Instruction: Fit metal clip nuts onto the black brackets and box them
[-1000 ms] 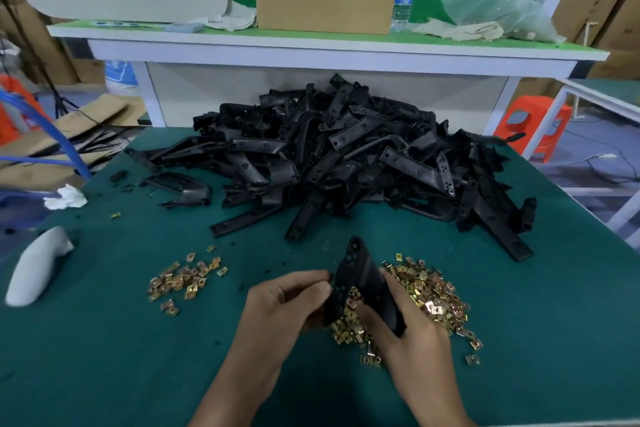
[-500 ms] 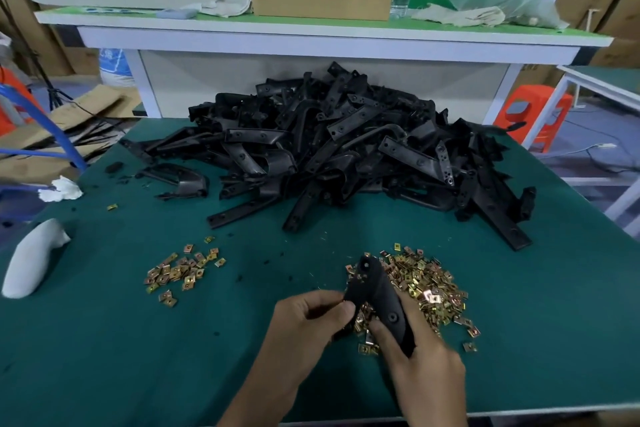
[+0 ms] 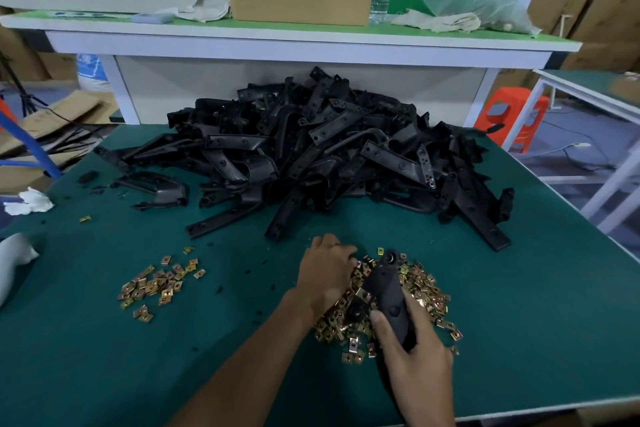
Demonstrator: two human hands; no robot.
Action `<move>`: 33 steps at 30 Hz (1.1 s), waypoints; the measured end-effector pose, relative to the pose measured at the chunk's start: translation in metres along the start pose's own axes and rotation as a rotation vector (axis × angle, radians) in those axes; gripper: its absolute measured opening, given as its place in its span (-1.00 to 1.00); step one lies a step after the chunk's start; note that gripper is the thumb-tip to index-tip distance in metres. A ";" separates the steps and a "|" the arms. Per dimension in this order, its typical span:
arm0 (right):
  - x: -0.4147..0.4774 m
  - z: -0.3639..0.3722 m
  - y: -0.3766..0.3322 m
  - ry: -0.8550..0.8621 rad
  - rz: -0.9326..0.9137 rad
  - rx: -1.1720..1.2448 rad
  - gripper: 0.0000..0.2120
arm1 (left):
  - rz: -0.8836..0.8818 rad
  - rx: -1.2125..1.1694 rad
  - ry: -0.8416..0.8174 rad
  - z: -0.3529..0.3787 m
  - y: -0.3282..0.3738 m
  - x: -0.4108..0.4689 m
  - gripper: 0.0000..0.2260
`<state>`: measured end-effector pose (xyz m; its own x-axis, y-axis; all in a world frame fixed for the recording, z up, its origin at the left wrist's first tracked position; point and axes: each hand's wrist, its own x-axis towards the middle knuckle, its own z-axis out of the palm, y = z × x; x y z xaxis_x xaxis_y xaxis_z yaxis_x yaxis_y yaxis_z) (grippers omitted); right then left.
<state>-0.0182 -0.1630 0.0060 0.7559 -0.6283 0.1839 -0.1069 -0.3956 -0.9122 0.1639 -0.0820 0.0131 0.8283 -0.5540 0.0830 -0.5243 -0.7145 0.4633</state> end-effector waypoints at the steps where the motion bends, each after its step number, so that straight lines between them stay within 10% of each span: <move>1: 0.001 0.001 -0.001 0.002 -0.003 0.004 -0.42 | -0.003 -0.035 0.010 0.001 -0.001 0.002 -0.74; 18: 0.005 0.004 0.009 -0.079 -0.161 -0.060 -0.54 | -0.252 -1.395 0.028 -0.073 0.017 -0.097 -0.80; 33: 0.003 0.005 0.008 -0.104 -0.210 -0.152 -0.53 | -0.118 -1.110 -0.024 -0.088 0.026 -0.096 -0.75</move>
<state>-0.0133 -0.1650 -0.0026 0.8333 -0.4528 0.3171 -0.0307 -0.6106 -0.7913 0.0877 -0.0097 0.0951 0.8509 -0.5247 -0.0249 0.0345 0.0084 0.9994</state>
